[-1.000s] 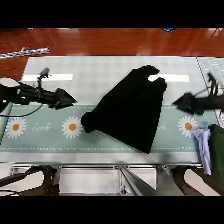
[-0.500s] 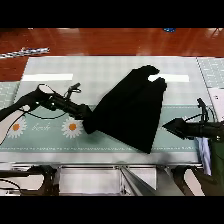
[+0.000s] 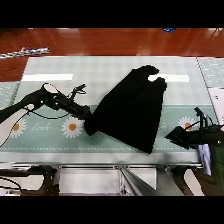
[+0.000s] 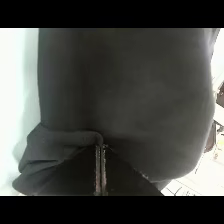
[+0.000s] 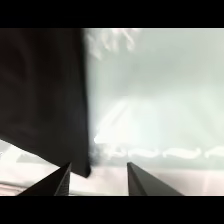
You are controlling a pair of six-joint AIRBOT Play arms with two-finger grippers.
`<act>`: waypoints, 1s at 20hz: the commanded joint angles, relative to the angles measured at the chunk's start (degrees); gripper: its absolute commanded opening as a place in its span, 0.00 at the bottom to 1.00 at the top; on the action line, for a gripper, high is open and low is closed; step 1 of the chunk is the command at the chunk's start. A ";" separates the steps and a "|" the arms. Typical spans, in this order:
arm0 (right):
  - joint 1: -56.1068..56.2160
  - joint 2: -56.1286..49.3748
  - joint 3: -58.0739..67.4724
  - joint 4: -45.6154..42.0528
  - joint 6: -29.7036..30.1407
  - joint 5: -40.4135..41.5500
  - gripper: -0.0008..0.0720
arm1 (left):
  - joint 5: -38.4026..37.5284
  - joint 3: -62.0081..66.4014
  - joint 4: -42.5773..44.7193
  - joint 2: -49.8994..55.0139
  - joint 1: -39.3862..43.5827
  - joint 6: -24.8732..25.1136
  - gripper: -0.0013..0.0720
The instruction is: Fold the shirts.
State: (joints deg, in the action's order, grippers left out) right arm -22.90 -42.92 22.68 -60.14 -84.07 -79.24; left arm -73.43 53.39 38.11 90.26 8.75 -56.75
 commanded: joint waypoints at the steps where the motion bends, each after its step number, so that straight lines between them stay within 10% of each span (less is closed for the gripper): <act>1: 1.14 -1.14 -2.89 0.04 -1.68 -0.90 0.57 | -0.68 1.16 -0.02 0.04 0.09 -0.07 0.04; 12: 23.98 -23.17 1.44 11.63 -1.27 17.27 0.57 | -0.72 1.36 -0.04 0.04 -0.39 -0.33 0.04; 16: 29.70 -28.35 10.95 15.37 3.37 19.02 0.04 | -0.94 2.05 -1.31 -0.11 -2.75 -0.52 0.04; 20: 28.37 -25.59 29.27 12.48 2.62 13.18 0.04 | -6.25 8.90 -8.96 -3.10 -8.59 -0.50 0.04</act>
State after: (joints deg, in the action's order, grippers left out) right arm 5.28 -69.14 40.82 -46.70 -81.91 -62.92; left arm -76.60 58.50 34.20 88.84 3.49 -57.19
